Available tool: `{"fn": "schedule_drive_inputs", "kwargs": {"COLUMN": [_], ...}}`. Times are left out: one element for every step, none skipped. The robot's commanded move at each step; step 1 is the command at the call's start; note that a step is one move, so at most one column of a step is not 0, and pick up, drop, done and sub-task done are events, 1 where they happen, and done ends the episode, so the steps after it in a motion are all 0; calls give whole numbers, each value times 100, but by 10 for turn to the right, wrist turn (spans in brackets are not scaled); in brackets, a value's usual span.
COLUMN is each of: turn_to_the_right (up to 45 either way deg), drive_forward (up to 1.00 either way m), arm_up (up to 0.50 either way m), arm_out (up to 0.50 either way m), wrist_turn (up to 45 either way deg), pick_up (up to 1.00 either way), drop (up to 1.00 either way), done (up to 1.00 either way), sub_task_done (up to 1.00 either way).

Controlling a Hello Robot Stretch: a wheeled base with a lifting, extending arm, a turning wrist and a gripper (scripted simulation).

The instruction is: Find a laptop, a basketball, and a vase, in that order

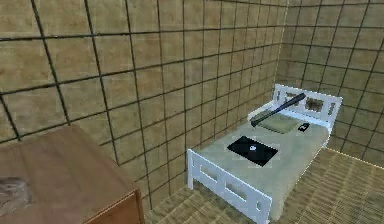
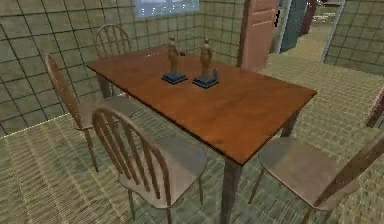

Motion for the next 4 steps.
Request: {"fn": "schedule_drive_inputs", "kwargs": {"turn_to_the_right": [300,0,-150,0], "drive_forward": [0,65,0,0], "arm_up": [0,0,0,0], "arm_out": [0,0,0,0], "wrist_turn": [0,0,0,0], "pick_up": [0,0,0,0], "drop": [0,0,0,0], "done": [0,0,0,0], "sub_task_done": [0,0,0,100]}}
